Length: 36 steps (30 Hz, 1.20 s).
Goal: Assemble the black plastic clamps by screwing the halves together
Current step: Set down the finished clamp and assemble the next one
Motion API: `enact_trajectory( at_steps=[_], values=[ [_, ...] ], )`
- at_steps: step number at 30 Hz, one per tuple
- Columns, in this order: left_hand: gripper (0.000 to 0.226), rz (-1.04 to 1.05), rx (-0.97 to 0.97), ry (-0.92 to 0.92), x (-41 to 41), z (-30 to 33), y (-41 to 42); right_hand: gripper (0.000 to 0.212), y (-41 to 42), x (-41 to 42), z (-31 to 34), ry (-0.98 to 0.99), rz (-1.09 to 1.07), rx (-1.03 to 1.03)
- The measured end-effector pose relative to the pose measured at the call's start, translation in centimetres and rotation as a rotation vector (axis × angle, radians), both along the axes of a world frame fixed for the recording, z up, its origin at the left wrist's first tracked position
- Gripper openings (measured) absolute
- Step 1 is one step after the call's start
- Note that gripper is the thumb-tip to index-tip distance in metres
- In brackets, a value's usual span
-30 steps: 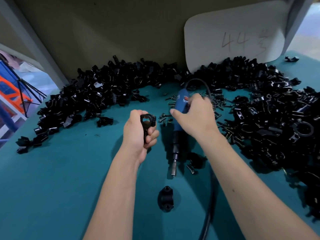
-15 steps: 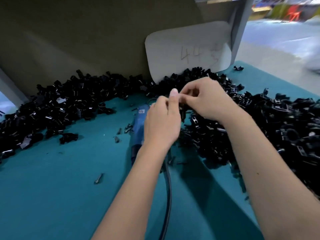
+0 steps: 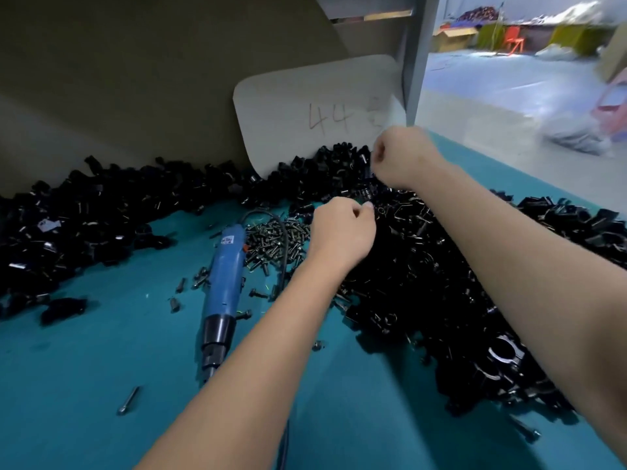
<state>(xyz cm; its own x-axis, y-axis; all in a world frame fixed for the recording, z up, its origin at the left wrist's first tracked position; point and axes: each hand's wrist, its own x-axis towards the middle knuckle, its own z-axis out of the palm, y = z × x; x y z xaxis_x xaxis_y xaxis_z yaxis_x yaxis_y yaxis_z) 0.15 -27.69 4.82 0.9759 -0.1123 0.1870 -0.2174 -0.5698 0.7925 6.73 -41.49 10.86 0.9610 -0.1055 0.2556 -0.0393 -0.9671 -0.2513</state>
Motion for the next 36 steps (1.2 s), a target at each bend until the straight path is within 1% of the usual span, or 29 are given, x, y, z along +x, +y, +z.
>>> enact_trajectory(
  at_steps=[1,2,4,6,7,9,10,12,14,16,18,21,22,24,25,28,29,32,33,35,36],
  values=[
    [0.047,0.002,-0.035,0.039,0.6,-0.1,0.2,0.022,0.4,1.3,-0.6,0.057,0.025,-0.067],
    [0.045,0.014,-0.072,0.057,0.9,0.0,0.5,0.035,0.6,2.5,-1.2,0.131,0.039,-0.136],
    [0.046,0.066,-0.102,0.034,1.6,0.1,1.0,0.066,0.7,4.5,-2.5,0.303,-0.008,-0.219],
    [0.047,0.116,-0.097,-0.002,2.4,0.1,1.3,0.092,0.6,5.9,-3.7,0.472,-0.062,-0.264],
    [0.047,0.132,-0.11,0.001,2.8,0.1,1.4,0.1,0.5,6.3,-4.2,0.524,-0.064,-0.266],
    [0.044,0.143,-0.144,0.04,3.6,0.1,1.3,0.105,0.5,7.0,-5.0,0.509,-0.04,-0.245],
    [0.041,0.148,-0.156,0.065,3.9,0.0,1.3,0.104,0.5,7.1,-5.0,0.467,-0.014,-0.238],
    [0.035,0.158,-0.184,0.11,4.4,-0.2,0.9,0.09,0.5,7.1,-4.8,0.395,0.079,-0.237],
    [0.03,0.179,-0.219,0.136,4.5,-0.4,0.4,0.067,1.1,7.0,-4.6,0.372,0.199,-0.178],
    [0.031,0.218,-0.237,0.121,4.3,-0.4,0.0,0.039,2.3,6.8,-4.5,0.363,0.297,-0.097],
    [0.031,0.248,-0.237,0.086,4.0,-0.2,0.0,0.032,3.1,6.6,-4.5,0.344,0.31,-0.09],
    [0.031,0.278,-0.229,0.031,3.5,0.4,1.7,0.018,3.7,6.4,-4.2,0.334,0.221,-0.118],
    [0.031,0.284,-0.227,0.016,3.4,0.6,2.5,0.019,3.6,6.3,-3.9,0.302,0.186,-0.129],
    [0.033,0.32,-0.228,-0.002,3.1,0.8,5.0,0.036,4.3,5.8,-3.2,0.228,0.135,-0.086],
    [0.033,0.337,-0.22,-0.009,2.9,0.8,6.2,0.041,4.8,5.4,-2.7,0.207,0.128,-0.045],
    [0.033,0.416,-0.108,-0.06,1.6,0.5,10.5,0.048,8.5,4.2,-1.1,0.271,0.222,0.061],
    [0.03,0.443,-0.067,-0.087,0.8,0.2,12.2,0.045,10.4,3.6,-0.7,0.302,0.284,0.1],
    [0.018,0.527,0.063,-0.163,-1.5,-1.0,17.0,0.016,15.7,1.2,-0.4,0.381,0.449,0.297],
    [0.017,0.586,0.145,-0.178,-2.2,-1.4,18.7,0.017,17.4,0.2,-0.5,0.388,0.507,0.315],
    [0.028,0.743,0.299,-0.16,-3.7,-2.2,22.8,0.026,20.8,-1.8,-1.1,0.351,0.615,0.312],
    [0.036,0.808,0.356,-0.113,-4.4,-2.6,24.9,0.029,22.3,-2.8,-1.4,0.324,0.662,0.325]
  ],
)
